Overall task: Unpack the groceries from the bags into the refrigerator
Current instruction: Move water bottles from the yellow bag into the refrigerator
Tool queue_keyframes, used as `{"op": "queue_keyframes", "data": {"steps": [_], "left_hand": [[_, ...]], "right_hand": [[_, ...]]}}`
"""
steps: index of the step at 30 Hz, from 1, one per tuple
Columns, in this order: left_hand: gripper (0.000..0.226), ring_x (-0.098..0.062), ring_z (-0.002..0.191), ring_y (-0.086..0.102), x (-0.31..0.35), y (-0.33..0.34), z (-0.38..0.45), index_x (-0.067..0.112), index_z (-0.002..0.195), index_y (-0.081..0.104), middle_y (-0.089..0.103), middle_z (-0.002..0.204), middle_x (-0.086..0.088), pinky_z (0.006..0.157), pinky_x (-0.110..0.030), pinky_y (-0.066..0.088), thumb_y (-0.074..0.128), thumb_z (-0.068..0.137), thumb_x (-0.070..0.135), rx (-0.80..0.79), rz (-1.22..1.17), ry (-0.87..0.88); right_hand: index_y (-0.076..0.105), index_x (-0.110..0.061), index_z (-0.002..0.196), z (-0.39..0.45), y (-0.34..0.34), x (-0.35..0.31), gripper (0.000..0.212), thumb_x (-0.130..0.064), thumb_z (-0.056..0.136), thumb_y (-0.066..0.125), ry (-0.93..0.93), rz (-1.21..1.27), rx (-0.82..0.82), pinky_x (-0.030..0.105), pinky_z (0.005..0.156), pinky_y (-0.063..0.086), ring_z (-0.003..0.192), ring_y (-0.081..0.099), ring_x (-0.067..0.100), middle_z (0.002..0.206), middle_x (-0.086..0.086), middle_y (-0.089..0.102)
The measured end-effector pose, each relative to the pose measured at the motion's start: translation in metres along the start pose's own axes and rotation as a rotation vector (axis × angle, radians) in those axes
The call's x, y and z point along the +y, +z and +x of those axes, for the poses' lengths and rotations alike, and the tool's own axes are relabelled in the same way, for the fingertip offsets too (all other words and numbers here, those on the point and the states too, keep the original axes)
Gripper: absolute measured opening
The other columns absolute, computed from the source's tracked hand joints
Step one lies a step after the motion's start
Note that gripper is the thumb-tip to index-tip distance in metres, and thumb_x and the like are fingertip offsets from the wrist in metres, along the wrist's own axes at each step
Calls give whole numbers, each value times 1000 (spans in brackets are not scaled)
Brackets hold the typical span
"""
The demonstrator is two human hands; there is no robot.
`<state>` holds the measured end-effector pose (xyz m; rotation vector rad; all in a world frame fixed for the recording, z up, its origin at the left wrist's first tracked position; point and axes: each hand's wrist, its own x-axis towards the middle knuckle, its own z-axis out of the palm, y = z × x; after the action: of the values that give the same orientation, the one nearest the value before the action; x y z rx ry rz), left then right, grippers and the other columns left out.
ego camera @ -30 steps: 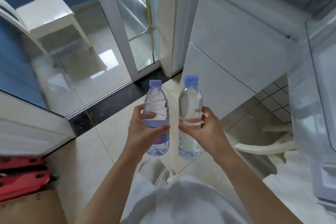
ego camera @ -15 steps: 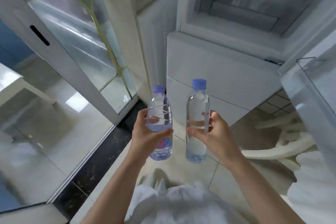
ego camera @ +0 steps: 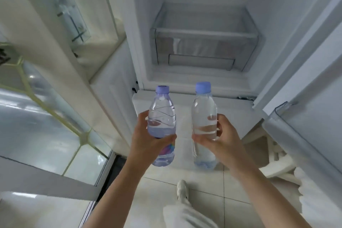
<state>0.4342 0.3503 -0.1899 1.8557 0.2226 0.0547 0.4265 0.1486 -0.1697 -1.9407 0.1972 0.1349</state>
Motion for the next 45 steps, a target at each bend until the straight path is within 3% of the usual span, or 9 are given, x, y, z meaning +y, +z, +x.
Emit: {"op": "queue_keyframes", "data": {"steps": [5, 9, 14, 20, 27, 30, 35, 39, 45], "left_hand": [[68, -8, 82, 68, 40, 19, 77, 31, 109, 53, 69, 91, 11, 68, -33, 59, 89, 51, 25, 12, -44, 99], [61, -5, 63, 63, 79, 35, 127, 28, 102, 53, 68, 80, 12, 53, -24, 55, 87, 55, 10, 27, -114, 169], [64, -1, 72, 65, 126, 45, 190, 28, 100, 55, 67, 85, 10, 59, -14, 50, 91, 51, 10, 120, -139, 283], [70, -4, 80, 68, 170, 46, 248, 27, 110, 53, 68, 94, 8, 65, -18, 54, 91, 56, 3, 146, -183, 384], [72, -5, 88, 67, 194, 48, 310, 26, 116, 52, 67, 102, 6, 71, -19, 54, 92, 57, 21, 143, -231, 454], [67, -14, 94, 67, 194, 53, 337, 17, 120, 55, 67, 106, -1, 76, -22, 55, 90, 63, 15, 116, -251, 491], [87, -10, 94, 66, 193, 68, 364, 12, 122, 57, 68, 106, -2, 78, -21, 55, 85, 47, 46, 118, -299, 493], [76, 13, 88, 60, 185, 74, 373, 14, 127, 53, 62, 106, 15, 72, -4, 46, 91, 61, 12, 87, -308, 488], [75, 11, 85, 61, 174, 75, 381, 7, 129, 51, 64, 107, 5, 71, -6, 47, 87, 64, 2, 71, -330, 507]], "right_hand": [[52, -27, 113, 71, -19, -34, 58, -29, 66, 85, -99, 71, 110, 18, 72, 49, 87, 62, 0, 102, -9, 65], [55, -29, 110, 125, -34, -65, 55, -24, 65, 86, -180, 172, 153, 23, 77, 49, 92, 64, 6, 100, -8, 67], [57, -25, 110, 180, -50, -107, 53, -22, 66, 85, -280, 228, 204, 23, 77, 50, 89, 65, 6, 98, -6, 69], [54, -25, 115, 229, -61, -150, 60, -22, 65, 86, -368, 232, 304, 22, 78, 50, 92, 64, 7, 100, -7, 67], [54, -20, 118, 285, -58, -188, 59, -17, 67, 84, -433, 240, 359, 19, 73, 53, 91, 65, 7, 101, -4, 66], [55, -16, 118, 309, -54, -192, 58, -18, 67, 83, -448, 227, 383, 24, 72, 55, 91, 66, 12, 101, 1, 67], [52, -15, 121, 338, -46, -191, 63, -13, 66, 82, -456, 231, 413, 18, 66, 48, 91, 64, 13, 101, 0, 65], [51, -16, 120, 347, -43, -184, 61, -12, 68, 83, -451, 231, 388, 20, 73, 49, 96, 63, 14, 103, -1, 64], [49, -18, 126, 358, -42, -179, 66, -18, 69, 82, -461, 194, 368, 26, 81, 52, 101, 62, 14, 109, -2, 63]]}}
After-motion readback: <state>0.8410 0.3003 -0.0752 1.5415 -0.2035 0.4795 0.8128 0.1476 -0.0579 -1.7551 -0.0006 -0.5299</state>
